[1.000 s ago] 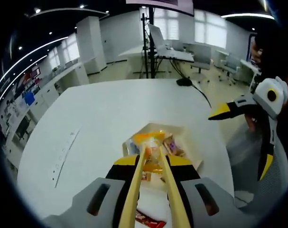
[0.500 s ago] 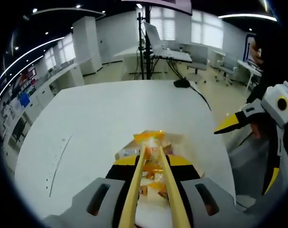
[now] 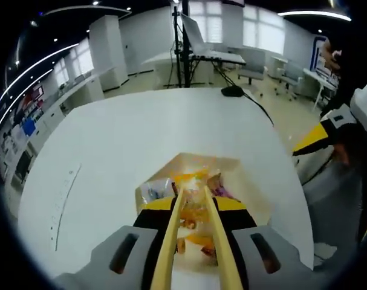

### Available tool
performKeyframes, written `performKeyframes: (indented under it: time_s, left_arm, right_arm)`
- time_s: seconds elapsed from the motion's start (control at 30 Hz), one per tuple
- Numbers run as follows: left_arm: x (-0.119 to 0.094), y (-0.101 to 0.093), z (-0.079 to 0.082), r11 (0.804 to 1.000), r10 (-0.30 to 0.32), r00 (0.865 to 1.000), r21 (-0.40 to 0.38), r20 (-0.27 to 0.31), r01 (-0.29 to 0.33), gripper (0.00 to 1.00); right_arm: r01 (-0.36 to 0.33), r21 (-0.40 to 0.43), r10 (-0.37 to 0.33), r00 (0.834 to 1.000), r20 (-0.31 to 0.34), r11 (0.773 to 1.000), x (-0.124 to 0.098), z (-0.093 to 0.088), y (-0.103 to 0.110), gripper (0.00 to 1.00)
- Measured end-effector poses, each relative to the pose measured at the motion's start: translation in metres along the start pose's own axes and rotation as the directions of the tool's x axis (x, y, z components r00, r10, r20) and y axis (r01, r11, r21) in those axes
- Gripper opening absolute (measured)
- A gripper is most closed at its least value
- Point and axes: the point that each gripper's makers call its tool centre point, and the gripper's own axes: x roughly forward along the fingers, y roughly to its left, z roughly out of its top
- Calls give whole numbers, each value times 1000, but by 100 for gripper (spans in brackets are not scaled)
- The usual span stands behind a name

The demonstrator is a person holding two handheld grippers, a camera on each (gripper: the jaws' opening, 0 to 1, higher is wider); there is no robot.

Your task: Place the target food into the container with the food tongs after gripping and lifting it, then release it inside without dropping or visibly crushing the food.

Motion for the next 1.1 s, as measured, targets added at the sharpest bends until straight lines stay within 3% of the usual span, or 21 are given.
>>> performKeyframes:
  time_s: [0.2,0.4,0.53,0.7,0.73,0.9,1.0,1.1]
  left_arm:
    - [-3,1,5,1000,13,999,-14,42,-13,23]
    - [-34,23,2,993,105,991,-57,87,-100,25]
    - [-67,37,-3,975,193,973,-133,128,-176,26]
    - [-101,47,-19,952,258,956,-206,143,-226,26]
    - [-111,49,-23,942,285,947,-223,147,-249,26]
    - [-142,45,-48,923,333,932,-255,146,-290,26]
    - [-153,38,-69,908,334,933,-309,131,-281,26]
    - [-164,33,-87,891,362,925,-334,115,-307,26]
  right_arm:
    - [-18,-1,18,1000,-6,1000,1,-1,3,99]
    - [-17,-4,17,1000,-12,1000,2,-2,3,99]
    - [-7,-4,7,1000,-9,1000,1,-1,1,99]
    - [-10,-11,10,1000,-12,1000,1,-2,3,99]
    - [-7,-15,7,1000,-12,1000,1,-2,2,99]
    - [1,-13,-1,1000,-16,1000,1,-3,0,99]
    - [-1,-15,1,1000,-18,1000,1,-3,1,99]
    - [-5,-13,5,1000,-20,1000,2,-3,1,99]
